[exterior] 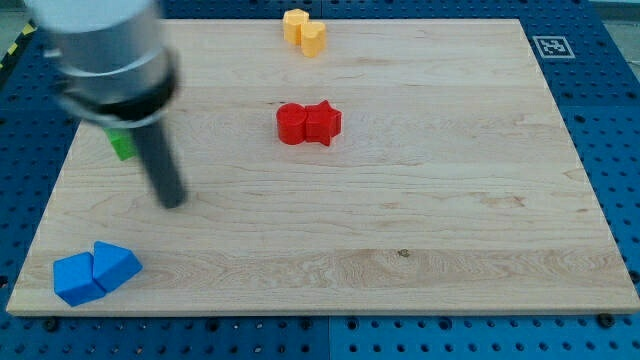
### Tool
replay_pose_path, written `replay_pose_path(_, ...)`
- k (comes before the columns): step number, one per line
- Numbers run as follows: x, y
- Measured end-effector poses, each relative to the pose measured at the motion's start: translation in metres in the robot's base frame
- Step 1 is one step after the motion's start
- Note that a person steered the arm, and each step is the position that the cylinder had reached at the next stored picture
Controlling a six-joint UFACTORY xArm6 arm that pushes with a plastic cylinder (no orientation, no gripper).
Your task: Move the blue blocks into the red blocks
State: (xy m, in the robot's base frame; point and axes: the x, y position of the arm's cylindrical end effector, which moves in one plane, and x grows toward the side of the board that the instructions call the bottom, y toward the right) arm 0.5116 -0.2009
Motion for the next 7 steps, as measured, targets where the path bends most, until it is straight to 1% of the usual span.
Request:
replay_pose_path(1, 0.011, -0.086)
replay_pose_path(2, 0.039, -0.104)
replay_pose_path(3, 0.097, -0.100)
replay_pose_path(4, 0.105, -0.078)
replay_pose_path(5, 0.105, -0.030)
replay_pose_path(6, 0.100, -0.018)
replay_pose_path(7, 0.080, -0.010)
